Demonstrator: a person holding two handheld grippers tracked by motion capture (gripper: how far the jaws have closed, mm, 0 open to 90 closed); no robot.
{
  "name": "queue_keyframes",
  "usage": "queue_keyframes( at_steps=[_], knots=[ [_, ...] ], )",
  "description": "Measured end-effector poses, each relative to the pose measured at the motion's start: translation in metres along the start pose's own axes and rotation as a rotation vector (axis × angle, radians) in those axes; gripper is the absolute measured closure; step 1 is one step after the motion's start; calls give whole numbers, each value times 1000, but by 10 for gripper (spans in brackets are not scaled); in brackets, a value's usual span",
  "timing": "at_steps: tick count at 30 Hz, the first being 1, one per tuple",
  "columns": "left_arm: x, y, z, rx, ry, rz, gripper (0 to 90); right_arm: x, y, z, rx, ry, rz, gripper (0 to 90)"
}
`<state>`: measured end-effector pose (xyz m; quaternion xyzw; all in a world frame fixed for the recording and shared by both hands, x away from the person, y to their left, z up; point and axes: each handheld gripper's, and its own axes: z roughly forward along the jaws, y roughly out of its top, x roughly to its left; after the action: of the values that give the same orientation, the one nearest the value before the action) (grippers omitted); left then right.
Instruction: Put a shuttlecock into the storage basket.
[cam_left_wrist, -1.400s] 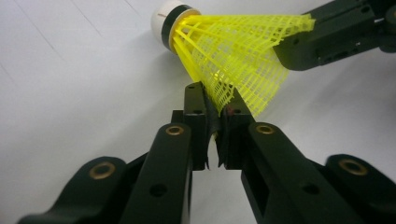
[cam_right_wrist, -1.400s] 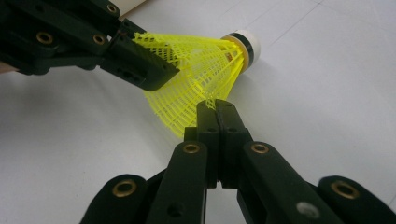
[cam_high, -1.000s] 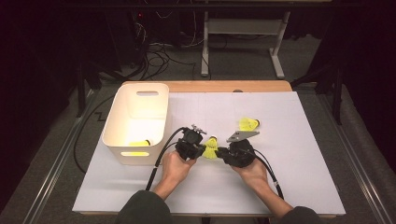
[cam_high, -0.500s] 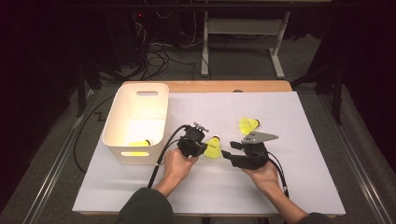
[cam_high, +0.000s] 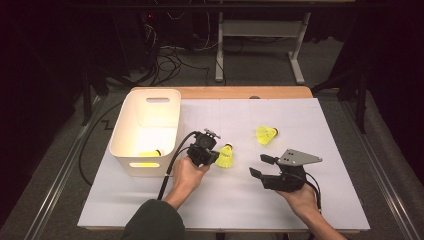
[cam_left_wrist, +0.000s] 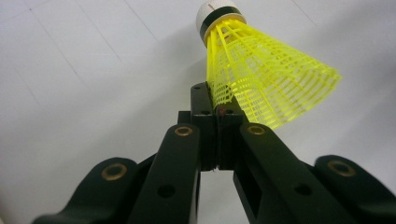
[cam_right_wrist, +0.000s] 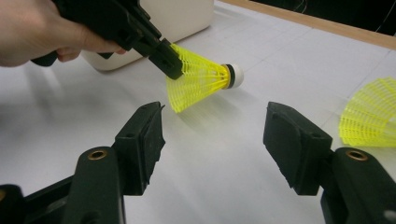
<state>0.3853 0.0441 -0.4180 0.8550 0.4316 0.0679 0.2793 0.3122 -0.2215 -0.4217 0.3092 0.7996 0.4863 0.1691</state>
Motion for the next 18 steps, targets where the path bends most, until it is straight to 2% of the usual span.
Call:
queue_keyframes(
  at_steps=[12, 18],
  knots=[
    [4, -1, -11, -13, 27, -12, 893, -6, -28, -33, -54, -20, 7, 365],
    [3, 3, -13, -7, 42, -6, 893, -7, -43, -43, -71, -30, 16, 345]
  ],
)
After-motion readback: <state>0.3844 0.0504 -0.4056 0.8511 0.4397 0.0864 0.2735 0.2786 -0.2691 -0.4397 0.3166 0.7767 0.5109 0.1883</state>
